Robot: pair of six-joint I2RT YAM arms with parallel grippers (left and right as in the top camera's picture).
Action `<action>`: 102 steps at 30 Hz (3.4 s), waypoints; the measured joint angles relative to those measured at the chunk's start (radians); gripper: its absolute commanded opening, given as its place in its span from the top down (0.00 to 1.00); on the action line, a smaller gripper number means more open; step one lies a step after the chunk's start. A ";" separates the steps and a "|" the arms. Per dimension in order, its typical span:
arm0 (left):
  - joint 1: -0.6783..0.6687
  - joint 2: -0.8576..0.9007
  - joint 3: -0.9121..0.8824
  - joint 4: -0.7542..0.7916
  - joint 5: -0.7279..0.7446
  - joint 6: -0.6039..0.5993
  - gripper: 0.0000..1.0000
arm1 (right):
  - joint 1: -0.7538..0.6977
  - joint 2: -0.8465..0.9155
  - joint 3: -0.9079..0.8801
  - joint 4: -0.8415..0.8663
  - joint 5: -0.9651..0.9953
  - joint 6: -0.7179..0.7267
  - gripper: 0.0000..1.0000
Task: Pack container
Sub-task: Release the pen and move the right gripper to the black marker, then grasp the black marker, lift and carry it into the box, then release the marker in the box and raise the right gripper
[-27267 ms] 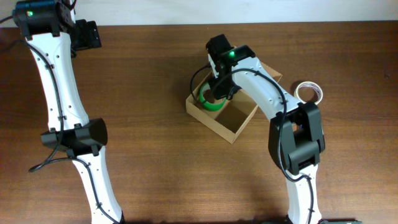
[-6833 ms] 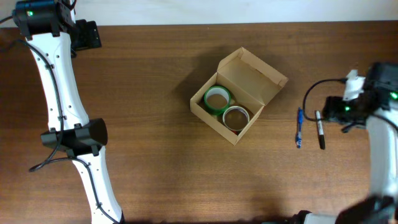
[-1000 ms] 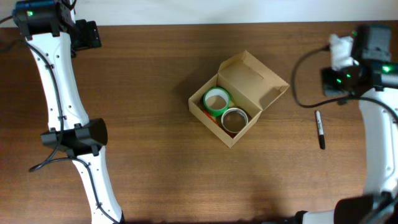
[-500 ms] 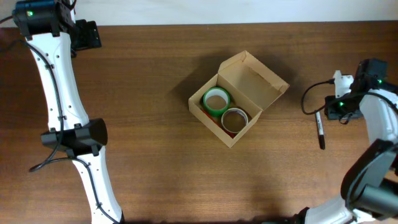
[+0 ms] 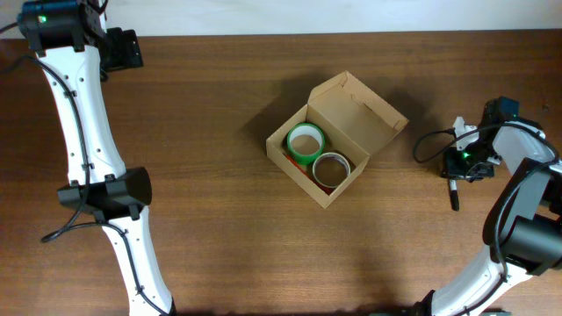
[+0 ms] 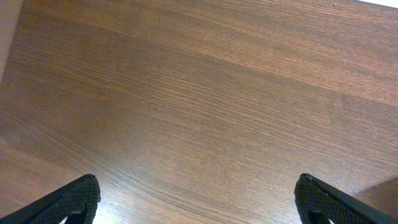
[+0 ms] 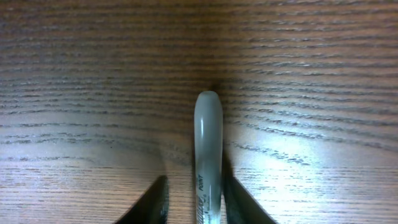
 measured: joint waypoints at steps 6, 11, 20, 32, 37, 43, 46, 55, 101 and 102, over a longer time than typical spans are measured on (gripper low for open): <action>0.000 0.000 0.000 0.000 0.000 0.000 0.00 | 0.000 0.002 0.000 0.005 0.003 0.010 0.96; 0.000 0.000 0.000 0.000 0.000 0.000 0.00 | 0.000 0.002 0.002 0.008 0.000 0.052 0.96; 0.000 0.000 0.000 0.000 0.000 0.000 0.00 | 0.000 -0.019 0.214 -0.211 -0.130 0.110 0.96; 0.000 0.000 0.000 0.000 0.000 0.000 0.00 | 0.302 -0.226 0.866 -0.582 -0.186 0.165 0.96; 0.000 0.000 0.000 0.000 0.000 0.000 0.00 | 0.588 -0.213 0.885 -0.589 -0.174 0.164 0.96; 0.000 0.000 0.000 0.000 0.000 0.000 0.00 | 0.805 -0.110 0.805 -0.530 -0.092 0.160 0.96; 0.000 0.000 0.000 0.000 0.000 0.000 0.00 | 0.850 -0.051 0.727 -0.480 -0.077 0.134 0.96; 0.000 0.000 0.000 0.000 0.000 0.000 0.00 | 0.863 0.010 0.458 -0.291 -0.053 0.079 0.96; 0.000 0.000 0.000 0.000 0.000 0.000 0.00 | 0.924 0.026 0.502 -0.296 -0.050 0.089 0.68; 0.000 0.000 0.000 0.000 0.000 0.000 0.00 | 0.924 0.026 0.570 -0.344 -0.025 0.089 0.69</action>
